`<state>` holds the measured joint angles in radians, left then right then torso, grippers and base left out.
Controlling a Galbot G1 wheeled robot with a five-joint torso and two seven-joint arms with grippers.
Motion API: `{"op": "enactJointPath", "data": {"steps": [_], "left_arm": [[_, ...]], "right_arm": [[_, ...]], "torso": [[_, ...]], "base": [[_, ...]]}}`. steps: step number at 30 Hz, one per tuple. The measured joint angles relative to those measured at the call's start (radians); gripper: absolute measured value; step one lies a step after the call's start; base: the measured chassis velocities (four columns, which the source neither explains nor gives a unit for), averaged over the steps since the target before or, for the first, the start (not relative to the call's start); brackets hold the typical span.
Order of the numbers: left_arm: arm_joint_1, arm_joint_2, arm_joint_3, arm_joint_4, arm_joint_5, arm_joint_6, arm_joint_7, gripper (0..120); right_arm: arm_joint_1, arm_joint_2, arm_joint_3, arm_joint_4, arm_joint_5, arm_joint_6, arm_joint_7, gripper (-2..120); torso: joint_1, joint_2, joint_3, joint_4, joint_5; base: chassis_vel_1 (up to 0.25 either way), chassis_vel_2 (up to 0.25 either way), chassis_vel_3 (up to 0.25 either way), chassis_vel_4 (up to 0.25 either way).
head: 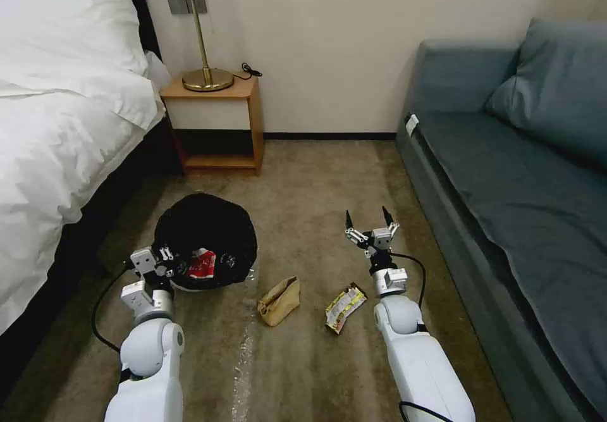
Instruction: Pick up the trash bin, then pick up the garbage on the floor and place it into the trash bin.
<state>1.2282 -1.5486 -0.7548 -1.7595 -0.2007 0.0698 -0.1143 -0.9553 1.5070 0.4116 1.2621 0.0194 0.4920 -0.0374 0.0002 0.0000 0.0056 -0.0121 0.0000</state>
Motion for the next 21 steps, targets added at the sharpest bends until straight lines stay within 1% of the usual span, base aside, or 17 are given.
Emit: {"op": "enactJointPath", "data": {"steps": [8, 11, 16, 18, 19, 20, 21], "left_arm": [[0.005, 0.003, -0.005, -0.006, -0.003, 0.000, 0.000, 4], [0.005, 0.006, -0.006, -0.007, -0.005, 0.000, 0.000, 4], [0.005, 0.007, -0.006, -0.007, -0.006, 0.000, 0.000, 4], [0.005, 0.007, -0.006, -0.007, -0.006, 0.000, 0.000, 4], [0.005, 0.007, -0.006, -0.007, -0.006, 0.000, 0.000, 4], [0.004, 0.008, -0.006, -0.007, -0.006, 0.001, 0.000, 4], [0.003, 0.009, -0.006, -0.007, -0.006, 0.002, 0.001, 4]], "right_arm": [[0.001, -0.002, -0.010, -0.001, -0.006, 0.010, -0.006, 100], [0.008, -0.015, -0.023, -0.003, -0.022, 0.014, -0.003, 100], [0.026, -0.042, -0.072, -0.015, -0.033, 0.006, 0.027, 100], [0.040, -0.069, -0.121, -0.031, -0.017, -0.035, 0.031, 100], [0.040, -0.069, -0.121, -0.031, -0.017, -0.035, 0.031, 100], [0.045, -0.082, -0.145, -0.033, 0.006, -0.075, 0.026, 100], [0.049, -0.091, -0.159, -0.035, 0.022, -0.095, 0.024, 100]], "torso": [[0.000, 0.000, 0.000, 0.0000, 0.0000], [0.000, 0.000, 0.000, 0.0000, 0.0000], [0.000, 0.000, 0.000, 0.0000, 0.0000], [0.000, 0.000, 0.000, 0.0000, 0.0000], [0.000, 0.000, 0.000, 0.0000, 0.0000], [0.000, 0.000, 0.000, 0.0000, 0.0000], [0.000, 0.000, 0.000, 0.0000, 0.0000]], "base": [[0.000, 0.000, 0.000, 0.000], [0.000, 0.000, 0.000, 0.000], [0.000, 0.000, 0.000, 0.000], [0.000, 0.000, 0.000, 0.000], [0.000, 0.000, 0.000, 0.000], [0.000, 0.000, 0.000, 0.000], [0.000, 0.000, 0.000, 0.000]]}}
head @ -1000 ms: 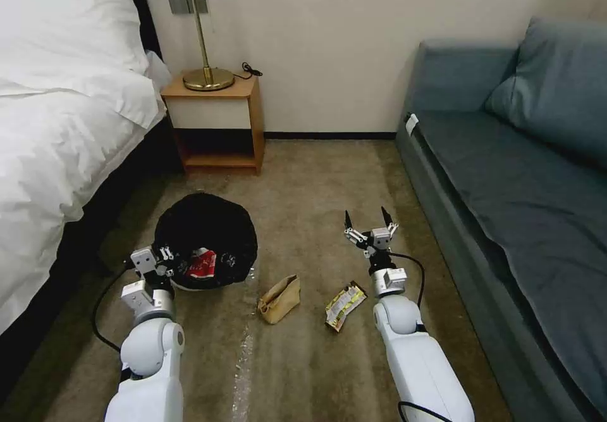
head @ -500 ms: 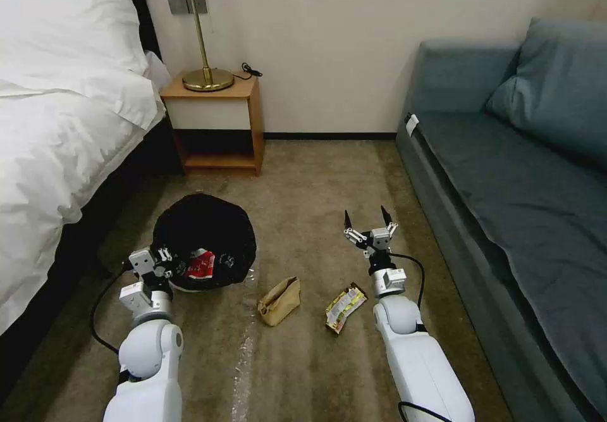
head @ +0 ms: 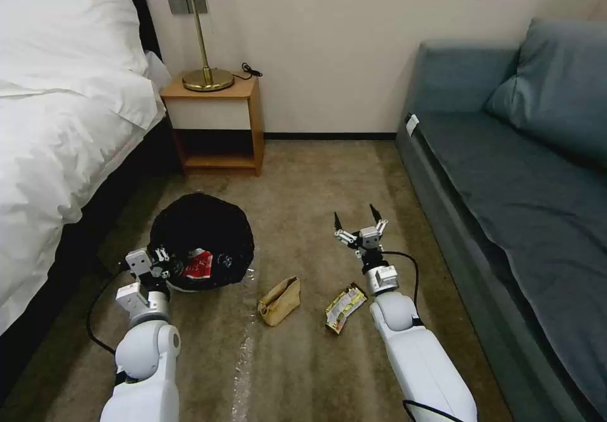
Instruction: Pick up the trash bin, then pick up the garbage on the floor and place it into the trash bin.
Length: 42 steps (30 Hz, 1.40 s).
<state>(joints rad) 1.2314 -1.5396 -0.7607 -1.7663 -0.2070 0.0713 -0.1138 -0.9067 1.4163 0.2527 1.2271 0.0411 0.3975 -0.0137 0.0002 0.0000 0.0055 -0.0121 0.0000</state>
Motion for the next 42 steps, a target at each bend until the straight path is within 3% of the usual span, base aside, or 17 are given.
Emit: {"op": "enactJointPath", "data": {"steps": [1, 3, 6, 8, 10, 17, 25, 35, 42], "left_arm": [[0.000, 0.000, 0.000, 0.000, 0.000, 0.000, 0.000, 4], [-0.002, 0.005, -0.004, 0.000, -0.003, 0.002, 0.000, 4], [-0.003, 0.005, -0.006, 0.000, -0.004, 0.003, 0.000, 4], [-0.002, 0.006, -0.015, 0.008, -0.005, 0.003, 0.003, 4], [-0.002, 0.006, -0.017, 0.012, -0.006, 0.003, 0.003, 4], [0.004, 0.001, -0.012, 0.010, -0.002, 0.002, 0.003, 4], [0.008, -0.003, -0.017, 0.008, 0.001, -0.003, 0.001, 4], [0.013, -0.008, -0.017, 0.008, 0.005, -0.006, 0.000, 4], [0.012, -0.007, -0.017, 0.009, 0.005, -0.006, 0.000, 4]], "right_arm": [[0.000, 0.000, 0.000, 0.000, 0.000, 0.000, 0.000, 100], [0.022, -0.037, -0.068, -0.024, 0.088, -0.091, -0.020, 100], [0.025, -0.047, -0.084, -0.028, 0.116, -0.117, -0.031, 100], [0.024, -0.077, -0.127, -0.039, 0.241, -0.233, -0.062, 100], [0.019, -0.082, -0.130, -0.047, 0.282, -0.280, -0.077, 100], [0.010, -0.088, -0.126, -0.106, 0.331, -0.410, -0.095, 100], [-0.009, -0.093, -0.102, -0.161, 0.326, -0.480, -0.155, 100], [-0.020, -0.085, -0.050, -0.232, 0.220, -0.464, -0.213, 100], [-0.030, -0.076, -0.030, -0.240, 0.209, -0.455, -0.225, 100]], "torso": [[0.000, 0.000, 0.000, 0.0000, 0.0000], [0.000, 0.000, 0.000, 0.0001, 0.0001], [0.000, 0.000, 0.000, 0.0001, 0.0000], [0.000, 0.000, 0.000, 0.0000, 0.0000], [0.000, 0.000, 0.000, 0.0000, 0.0000], [0.000, 0.000, 0.000, 0.0000, 0.0000], [0.000, 0.000, 0.000, 0.0000, 0.0000], [0.000, 0.000, 0.000, 0.0000, 0.0000], [0.000, 0.000, 0.000, 0.0000, 0.0000]], "base": [[0.000, 0.000, 0.000, 0.000], [0.000, 0.000, 0.000, 0.000], [0.000, 0.000, 0.000, 0.000], [0.000, 0.000, 0.000, 0.000], [0.000, 0.000, 0.000, 0.000], [0.000, 0.000, 0.000, 0.000], [0.000, 0.000, 0.000, 0.000], [0.000, 0.000, 0.000, 0.000], [0.000, 0.000, 0.000, 0.000]]}}
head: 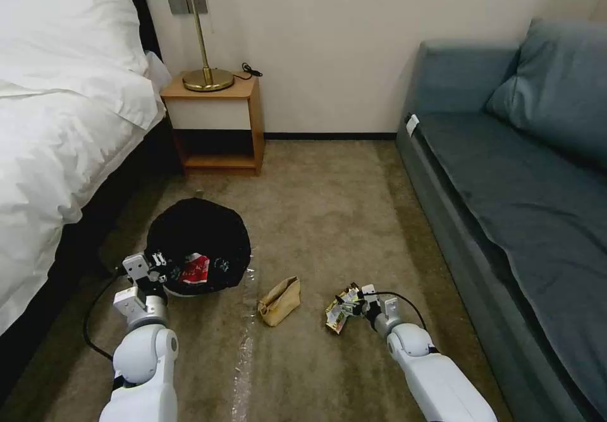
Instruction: Pick up the trash bin, then pick up the garbage on the floor and place it into the trash bin.
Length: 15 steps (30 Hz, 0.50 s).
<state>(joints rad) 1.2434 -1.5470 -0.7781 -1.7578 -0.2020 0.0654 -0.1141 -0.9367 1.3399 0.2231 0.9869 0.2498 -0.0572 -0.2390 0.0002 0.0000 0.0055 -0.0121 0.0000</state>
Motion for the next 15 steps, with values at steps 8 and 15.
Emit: {"op": "enactJointPath", "data": {"steps": [8, 15], "left_arm": [[0.002, 0.000, 0.004, 0.000, 0.000, -0.002, 0.000, 4], [0.004, 0.003, 0.002, 0.000, 0.000, -0.003, 0.000, 4]], "right_arm": [[-0.026, 0.015, 0.039, -0.018, -0.033, 0.034, -0.020, 100], [-0.027, 0.020, 0.055, -0.039, -0.042, 0.050, -0.034, 100]], "torso": [[0.000, 0.000, 0.000, 0.0000, 0.0000], [0.000, 0.000, 0.000, 0.0000, 0.0000]], "base": [[0.000, 0.000, 0.000, 0.000], [0.000, 0.000, 0.000, 0.000]]}}
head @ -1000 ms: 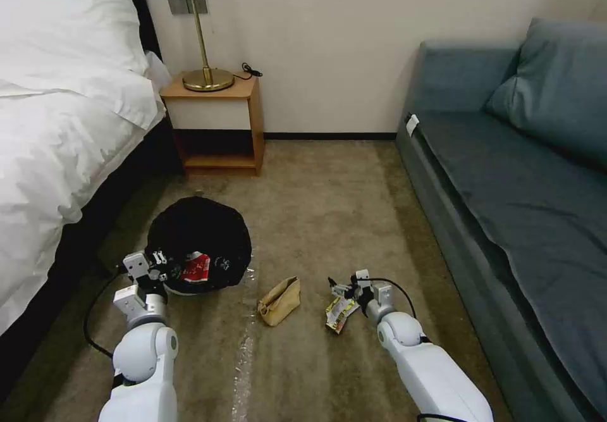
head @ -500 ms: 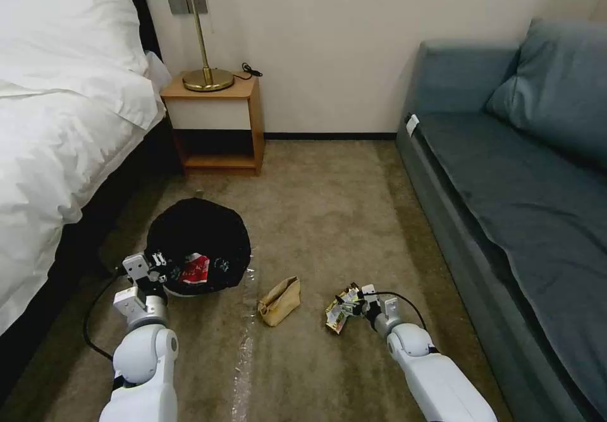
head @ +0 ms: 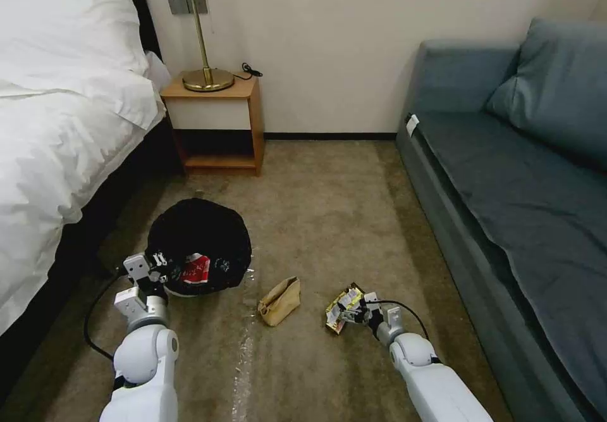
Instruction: Pick up the trash bin, then pick up the garbage on the floor and place it into the trash bin.
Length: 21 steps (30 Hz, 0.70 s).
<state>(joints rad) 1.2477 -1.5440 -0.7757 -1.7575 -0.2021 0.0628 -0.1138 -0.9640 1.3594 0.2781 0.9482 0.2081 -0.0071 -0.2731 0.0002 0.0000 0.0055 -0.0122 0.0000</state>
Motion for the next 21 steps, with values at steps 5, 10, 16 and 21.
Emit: {"op": "enactJointPath", "data": {"steps": [5, 10, 16, 21], "left_arm": [[0.000, 0.003, -0.002, -0.001, -0.001, 0.000, 0.000, 4], [-0.001, 0.003, -0.001, -0.001, -0.001, 0.000, 0.000, 4], [-0.001, 0.003, 0.004, -0.002, 0.003, 0.001, 0.001, 4], [0.001, 0.002, 0.004, -0.008, 0.004, 0.002, 0.000, 4]], "right_arm": [[0.004, 0.008, 0.015, -0.039, 0.002, 0.039, -0.021, 100], [0.008, 0.019, 0.023, -0.072, -0.006, 0.064, -0.036, 100], [0.029, 0.039, 0.019, -0.109, -0.019, 0.109, -0.043, 100], [0.041, 0.056, 0.017, -0.140, -0.036, 0.139, -0.048, 100]], "torso": [[0.000, 0.000, 0.000, 0.0000, 0.0000], [0.000, 0.000, 0.000, 0.0000, 0.0000], [0.000, 0.000, 0.000, 0.0000, -0.0001], [0.000, 0.000, 0.000, 0.0001, -0.0001]], "base": [[0.000, 0.000, 0.000, 0.000], [0.000, 0.000, 0.000, 0.000], [0.000, 0.000, 0.000, 0.000], [0.000, 0.000, 0.000, 0.000]]}}
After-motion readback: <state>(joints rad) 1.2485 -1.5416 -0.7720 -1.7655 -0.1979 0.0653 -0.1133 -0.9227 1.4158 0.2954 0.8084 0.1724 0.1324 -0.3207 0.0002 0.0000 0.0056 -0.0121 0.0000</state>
